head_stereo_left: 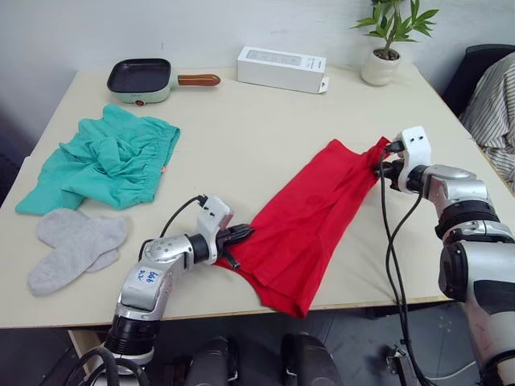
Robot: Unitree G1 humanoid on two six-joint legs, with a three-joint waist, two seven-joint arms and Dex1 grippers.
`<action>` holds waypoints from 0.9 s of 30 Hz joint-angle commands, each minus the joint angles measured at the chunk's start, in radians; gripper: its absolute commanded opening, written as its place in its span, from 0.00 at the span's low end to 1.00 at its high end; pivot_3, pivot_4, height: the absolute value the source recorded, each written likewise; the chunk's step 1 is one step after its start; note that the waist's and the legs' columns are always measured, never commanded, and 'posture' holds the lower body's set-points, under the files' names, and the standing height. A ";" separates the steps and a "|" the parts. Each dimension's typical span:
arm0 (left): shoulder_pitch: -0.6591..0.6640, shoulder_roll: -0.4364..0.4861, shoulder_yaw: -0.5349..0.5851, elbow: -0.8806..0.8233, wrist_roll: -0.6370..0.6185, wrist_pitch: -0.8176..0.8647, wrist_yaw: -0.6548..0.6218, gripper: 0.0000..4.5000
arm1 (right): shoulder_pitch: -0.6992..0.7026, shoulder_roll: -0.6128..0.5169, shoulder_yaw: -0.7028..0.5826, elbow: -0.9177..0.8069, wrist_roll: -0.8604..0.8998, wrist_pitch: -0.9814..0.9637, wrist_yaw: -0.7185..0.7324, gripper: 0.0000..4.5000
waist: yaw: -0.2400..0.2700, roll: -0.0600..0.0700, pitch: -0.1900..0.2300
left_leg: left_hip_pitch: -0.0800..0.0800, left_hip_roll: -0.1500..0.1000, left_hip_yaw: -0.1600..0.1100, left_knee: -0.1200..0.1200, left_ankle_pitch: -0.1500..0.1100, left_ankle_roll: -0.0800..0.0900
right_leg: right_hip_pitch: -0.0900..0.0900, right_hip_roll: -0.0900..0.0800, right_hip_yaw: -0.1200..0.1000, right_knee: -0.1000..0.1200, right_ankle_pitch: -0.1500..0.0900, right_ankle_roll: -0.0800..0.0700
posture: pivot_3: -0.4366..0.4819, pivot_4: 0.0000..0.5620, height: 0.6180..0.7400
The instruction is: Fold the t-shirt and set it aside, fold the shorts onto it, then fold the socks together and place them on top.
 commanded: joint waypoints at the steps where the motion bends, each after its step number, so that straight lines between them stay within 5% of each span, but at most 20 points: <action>1: -0.079 0.067 0.028 0.018 -0.040 0.007 -0.052 0.28 | 0.024 -0.082 0.015 -0.086 0.001 0.065 0.155 0.22 | 0.008 0.001 0.001 | 0.000 0.000 0.000 0.000 0.000 0.000 | 0.000 0.000 0.000 0.000 0.000 0.000 | 0.48 0.27 1.00; 4: -0.187 0.124 0.028 0.132 -0.066 -0.033 -0.139 0.47 | 0.144 -0.149 0.011 -0.317 0.060 0.271 0.300 0.43 | 0.021 0.001 0.001 | 0.000 0.000 -0.001 0.000 0.000 0.000 | 0.000 0.000 -0.001 -0.001 0.000 0.000 | 0.48 0.27 1.00; 7: -0.323 0.127 -0.018 0.325 -0.027 -0.132 -0.185 0.69 | 0.372 -0.215 -0.029 -0.753 0.213 0.592 0.393 0.66 | 0.026 0.002 0.001 | -0.001 -0.001 -0.002 0.000 0.000 -0.001 | 0.001 -0.001 -0.002 -0.002 0.000 0.000 | 0.48 0.27 1.00; 9: -0.423 0.094 -0.060 0.477 0.004 -0.208 -0.216 0.69 | 0.534 -0.256 -0.066 -1.041 0.321 0.770 0.414 0.81 | 0.037 0.003 0.001 | -0.002 -0.001 -0.004 0.000 -0.001 -0.001 | 0.001 -0.001 -0.003 -0.003 0.000 0.000 | 0.48 0.27 1.00; 18: -0.743 -0.121 -0.124 1.107 0.105 -0.435 -0.241 0.69 | 0.877 -0.224 -0.191 -1.576 0.565 1.116 0.289 0.81 | 0.046 0.002 0.001 | -0.005 -0.001 -0.005 0.001 -0.003 0.003 | 0.001 -0.004 -0.012 -0.008 0.001 0.000 | 0.48 0.27 1.00; 27: -0.863 -0.233 -0.138 1.409 0.213 -0.582 -0.227 0.69 | 0.897 0.044 -0.170 -1.739 0.659 1.292 0.064 0.81 | 0.044 0.002 0.001 | -0.007 -0.001 -0.008 0.002 -0.003 0.003 | -0.001 -0.004 -0.015 -0.007 0.001 0.000 | 0.48 0.27 1.00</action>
